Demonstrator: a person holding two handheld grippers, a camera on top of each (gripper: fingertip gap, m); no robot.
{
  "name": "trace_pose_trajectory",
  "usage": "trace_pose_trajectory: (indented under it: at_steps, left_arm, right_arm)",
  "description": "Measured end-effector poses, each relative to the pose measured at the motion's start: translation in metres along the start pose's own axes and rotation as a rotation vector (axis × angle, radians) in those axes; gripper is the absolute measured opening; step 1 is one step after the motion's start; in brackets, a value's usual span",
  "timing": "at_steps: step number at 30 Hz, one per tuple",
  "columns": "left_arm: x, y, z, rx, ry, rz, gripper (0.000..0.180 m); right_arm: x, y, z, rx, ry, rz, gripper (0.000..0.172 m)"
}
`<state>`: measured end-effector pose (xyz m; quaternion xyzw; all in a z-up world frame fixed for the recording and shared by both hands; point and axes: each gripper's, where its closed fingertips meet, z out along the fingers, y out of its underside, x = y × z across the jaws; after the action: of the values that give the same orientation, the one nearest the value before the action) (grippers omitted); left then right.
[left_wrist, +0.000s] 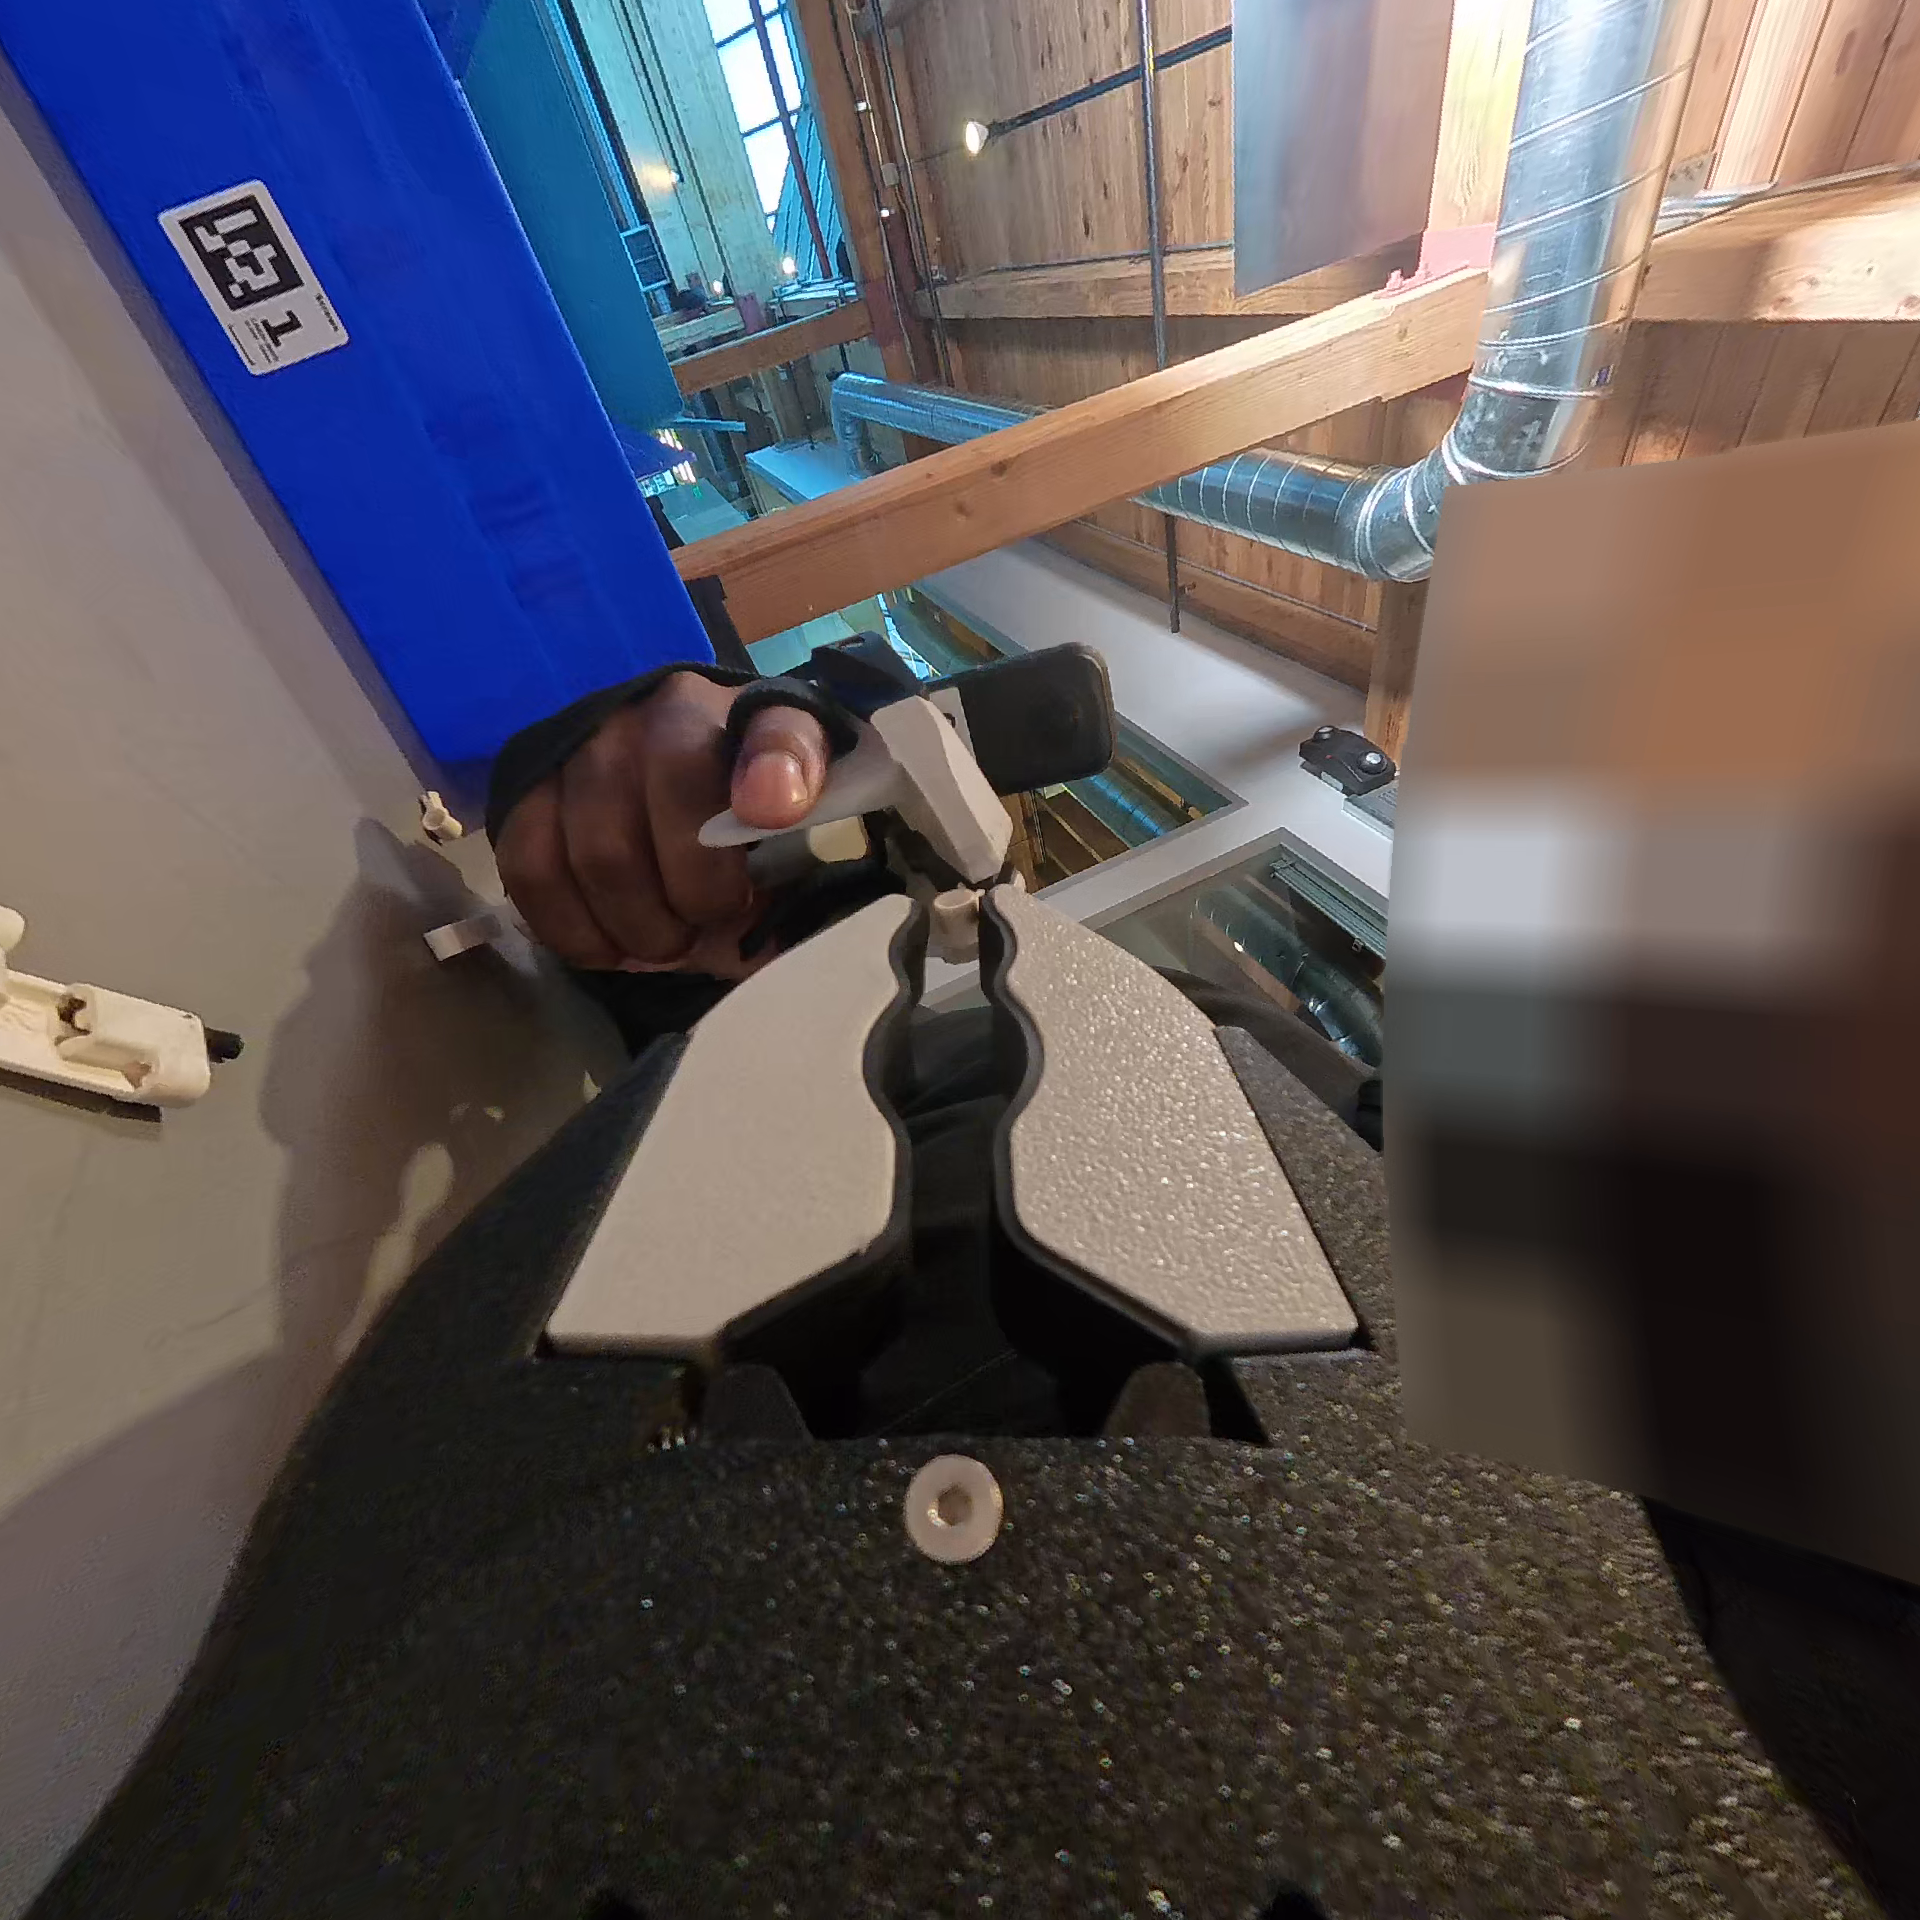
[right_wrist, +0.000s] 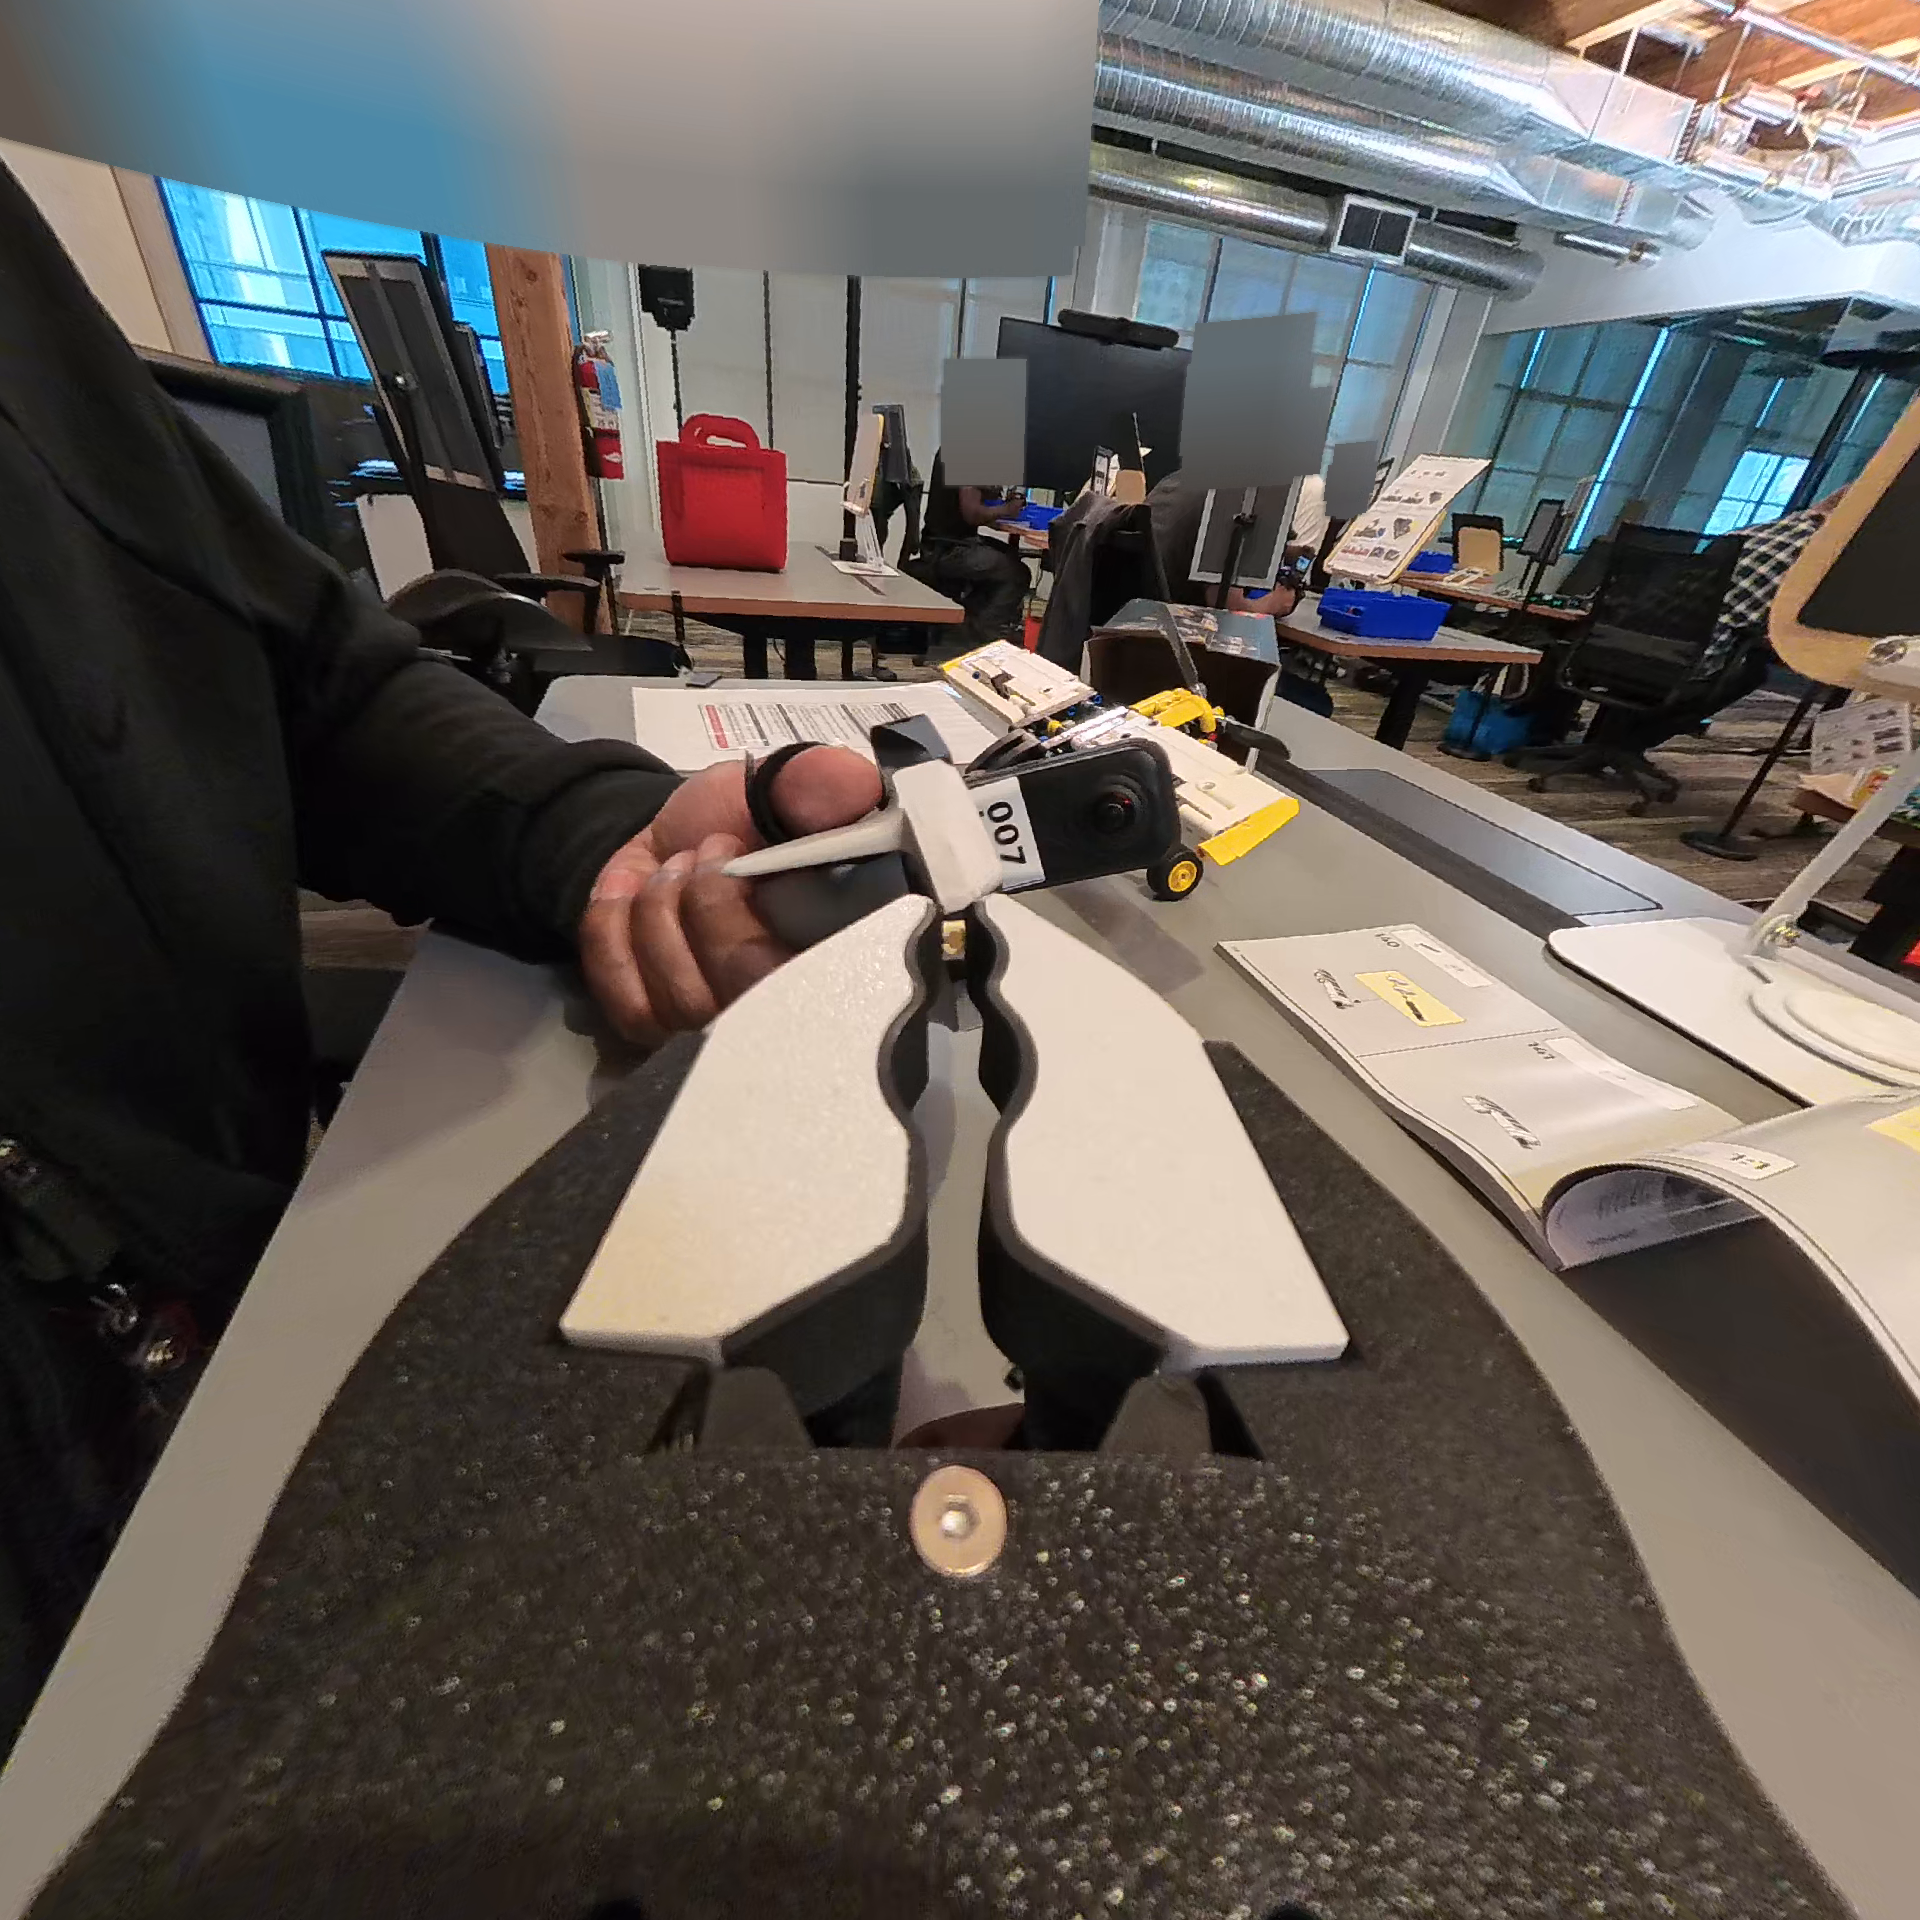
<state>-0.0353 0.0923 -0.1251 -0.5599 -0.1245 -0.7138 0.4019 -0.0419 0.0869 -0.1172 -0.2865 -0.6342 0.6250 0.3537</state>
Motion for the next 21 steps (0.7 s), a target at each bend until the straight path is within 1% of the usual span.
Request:
trace_pose_trajectory:
  at_steps: [12,21]
  left_arm:
    - [0.001,0.0022,0.001,-0.006,0.01,-0.013,0.008]
    - [-0.0006,0.0024,0.0011,0.001,0.006,-0.01,0.008]
  right_arm:
    - [-0.0002,-0.0005,0.0004,0.005,0.027,-0.055,0.004]
    - [0.0001,0.0008,0.0002,0.002,0.031,-0.06,0.004]
